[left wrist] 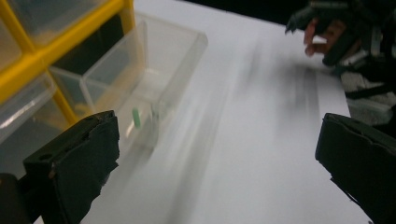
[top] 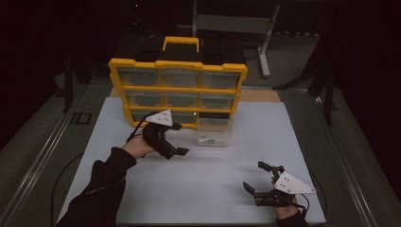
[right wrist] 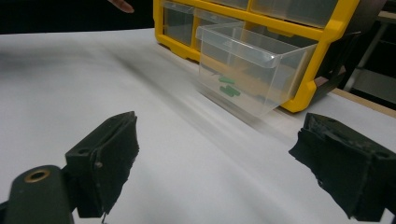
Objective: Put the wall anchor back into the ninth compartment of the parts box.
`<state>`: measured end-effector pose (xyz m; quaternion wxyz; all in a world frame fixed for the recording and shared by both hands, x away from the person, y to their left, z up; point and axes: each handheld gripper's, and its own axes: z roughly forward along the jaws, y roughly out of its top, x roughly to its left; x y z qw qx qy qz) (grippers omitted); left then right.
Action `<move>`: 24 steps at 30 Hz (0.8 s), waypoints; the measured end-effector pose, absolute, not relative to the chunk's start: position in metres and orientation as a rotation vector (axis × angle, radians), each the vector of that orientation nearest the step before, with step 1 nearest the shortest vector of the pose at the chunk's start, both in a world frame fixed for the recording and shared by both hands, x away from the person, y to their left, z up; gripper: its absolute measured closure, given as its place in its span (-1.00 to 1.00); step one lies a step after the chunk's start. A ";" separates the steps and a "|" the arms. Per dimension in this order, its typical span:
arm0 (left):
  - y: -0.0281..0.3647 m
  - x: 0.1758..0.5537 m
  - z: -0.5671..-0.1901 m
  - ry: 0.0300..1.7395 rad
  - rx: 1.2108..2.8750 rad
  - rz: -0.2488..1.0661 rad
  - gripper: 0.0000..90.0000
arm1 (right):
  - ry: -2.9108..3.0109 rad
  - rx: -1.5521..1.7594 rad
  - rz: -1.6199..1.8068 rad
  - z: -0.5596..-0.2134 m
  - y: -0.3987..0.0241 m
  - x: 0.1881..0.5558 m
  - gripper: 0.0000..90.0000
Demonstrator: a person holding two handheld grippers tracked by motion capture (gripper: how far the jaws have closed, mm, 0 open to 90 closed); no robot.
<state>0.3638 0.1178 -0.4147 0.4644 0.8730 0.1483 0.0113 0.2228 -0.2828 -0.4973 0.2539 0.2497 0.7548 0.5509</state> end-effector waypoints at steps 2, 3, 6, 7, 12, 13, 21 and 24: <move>0.123 0.359 -0.417 0.366 2.146 0.027 -0.99 | 2.051 0.679 1.499 -0.497 -0.282 0.223 -0.74; 0.126 0.356 -0.417 0.362 2.140 0.023 -0.99 | 2.051 0.675 1.498 -0.497 -0.282 0.223 -0.74; 0.133 0.348 -0.420 0.365 2.134 0.036 -0.99 | 2.050 0.680 1.498 -0.497 -0.283 0.222 -0.74; 0.136 0.346 -0.421 0.361 2.134 0.029 -0.99 | 2.047 0.679 1.498 -0.497 -0.283 0.222 -0.74; 0.146 0.333 -0.427 0.368 2.138 0.038 -0.99 | 2.049 0.680 1.498 -0.497 -0.283 0.222 -0.74; 0.148 0.330 -0.427 0.371 2.141 0.045 -0.99 | 2.049 0.679 1.499 -0.497 -0.283 0.222 -0.74; 0.170 0.311 -0.438 0.403 2.116 0.042 -0.99 | 2.050 0.678 1.496 -0.497 -0.283 0.222 -0.74; 0.178 0.305 -0.443 0.413 2.099 0.044 -0.99 | 2.050 0.675 1.494 -0.497 -0.283 0.222 -0.74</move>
